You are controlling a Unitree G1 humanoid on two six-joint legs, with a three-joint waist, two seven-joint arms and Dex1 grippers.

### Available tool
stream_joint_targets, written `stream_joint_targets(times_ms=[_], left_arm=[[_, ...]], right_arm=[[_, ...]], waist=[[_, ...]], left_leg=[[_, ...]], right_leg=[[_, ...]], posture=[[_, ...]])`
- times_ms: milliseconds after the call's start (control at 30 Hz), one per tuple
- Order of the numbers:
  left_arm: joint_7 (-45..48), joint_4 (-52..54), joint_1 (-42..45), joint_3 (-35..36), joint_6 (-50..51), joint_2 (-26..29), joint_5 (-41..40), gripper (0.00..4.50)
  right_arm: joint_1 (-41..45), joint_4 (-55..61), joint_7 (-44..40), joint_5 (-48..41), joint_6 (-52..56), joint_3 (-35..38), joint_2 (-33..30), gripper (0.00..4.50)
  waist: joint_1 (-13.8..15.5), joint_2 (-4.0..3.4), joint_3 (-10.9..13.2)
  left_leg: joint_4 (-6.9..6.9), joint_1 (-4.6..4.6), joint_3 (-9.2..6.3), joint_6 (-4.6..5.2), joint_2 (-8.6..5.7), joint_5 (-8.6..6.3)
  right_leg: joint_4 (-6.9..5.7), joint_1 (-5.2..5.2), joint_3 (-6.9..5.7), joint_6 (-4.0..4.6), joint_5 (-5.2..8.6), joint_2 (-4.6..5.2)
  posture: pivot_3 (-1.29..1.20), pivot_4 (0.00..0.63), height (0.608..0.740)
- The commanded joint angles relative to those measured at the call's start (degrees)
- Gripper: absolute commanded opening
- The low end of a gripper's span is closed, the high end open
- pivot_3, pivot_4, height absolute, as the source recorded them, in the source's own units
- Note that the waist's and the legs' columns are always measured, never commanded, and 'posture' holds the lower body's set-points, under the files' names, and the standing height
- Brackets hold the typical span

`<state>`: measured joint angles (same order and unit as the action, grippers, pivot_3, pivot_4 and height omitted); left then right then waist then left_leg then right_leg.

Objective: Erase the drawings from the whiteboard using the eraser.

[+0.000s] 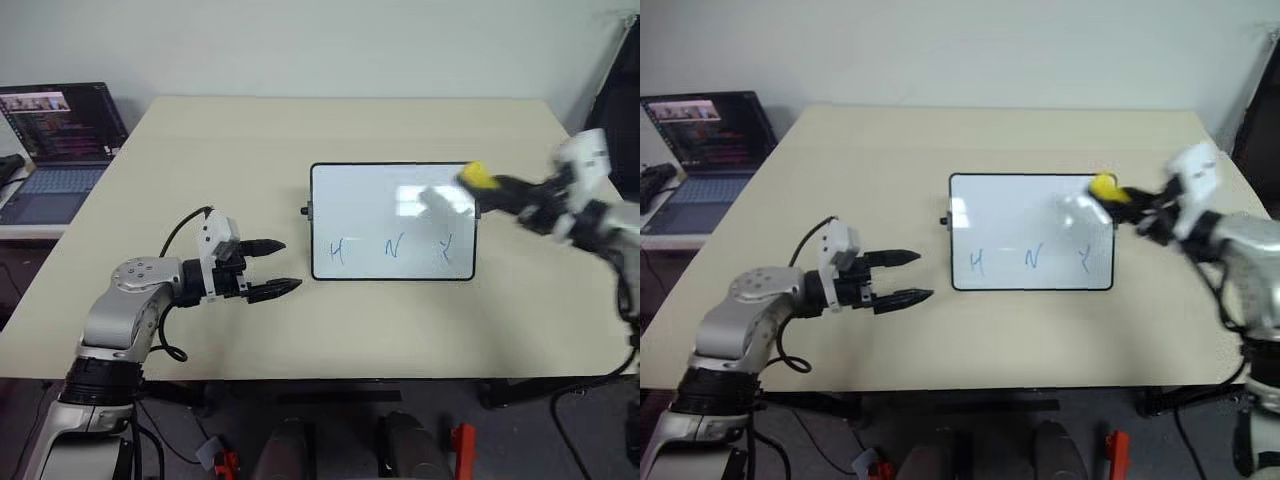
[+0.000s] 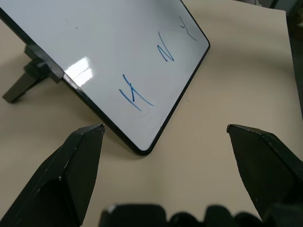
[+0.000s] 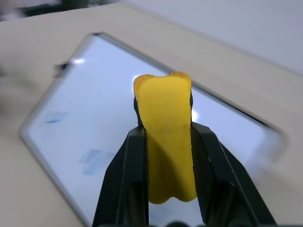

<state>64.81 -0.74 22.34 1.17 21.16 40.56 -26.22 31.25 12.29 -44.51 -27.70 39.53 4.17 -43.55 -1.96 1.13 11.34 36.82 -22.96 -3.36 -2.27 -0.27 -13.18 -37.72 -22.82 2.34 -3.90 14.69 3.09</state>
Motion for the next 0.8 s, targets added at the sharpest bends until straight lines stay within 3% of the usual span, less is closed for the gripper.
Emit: stream_joint_targets(times_ms=[33, 267, 567, 800], left_arm=[[-0.51, 1.47, -0.10, 2.08, -2.39, -0.13, 0.01, 4.50], [-2.35, 3.60, -1.52, 2.24, -1.90, -0.71, -0.03, 4.50], [-4.75, 6.87, -4.27, 3.48, -0.64, -0.55, -0.83, 4.50], [-5.87, 8.21, -5.30, 3.73, 0.00, -0.49, -1.08, 4.50]], right_arm=[[1.98, 2.54, 1.98, 4.76, -2.48, -6.53, 3.06, 0.87], [6.93, -3.23, 7.17, 18.18, -9.12, -20.11, 12.66, 0.87], [11.10, -17.14, 10.12, 28.93, -18.16, -25.70, 20.03, 0.87], [11.13, -21.51, 9.08, 35.75, -20.09, -30.24, 22.74, 0.86]], waist=[[0.54, 0.01, 0.00], [0.13, 0.02, 0.00], [0.07, 0.03, -0.01], [0.00, 0.11, -0.07]], left_leg=[[0.01, -0.07, 0.00, 0.00, -0.03, 0.00], [0.02, -0.33, 0.07, 0.00, -0.03, 0.00], [0.01, -0.31, 0.06, 0.00, -0.03, 0.00], [0.02, -0.06, 0.09, 0.00, -0.01, 0.00]], right_leg=[[0.01, -0.07, 0.00, 0.07, -0.06, 0.04], [-0.17, -0.48, 0.05, 0.08, -0.09, 0.04], [-0.21, -0.48, 0.04, 0.09, -0.10, 0.03], [-0.31, -0.33, 0.06, 0.13, -0.12, 0.01]], posture=[[0.00, 0.150, 0.740], [0.00, 0.150, 0.740], [0.00, 0.150, 0.740], [0.00, 0.150, 0.740]])
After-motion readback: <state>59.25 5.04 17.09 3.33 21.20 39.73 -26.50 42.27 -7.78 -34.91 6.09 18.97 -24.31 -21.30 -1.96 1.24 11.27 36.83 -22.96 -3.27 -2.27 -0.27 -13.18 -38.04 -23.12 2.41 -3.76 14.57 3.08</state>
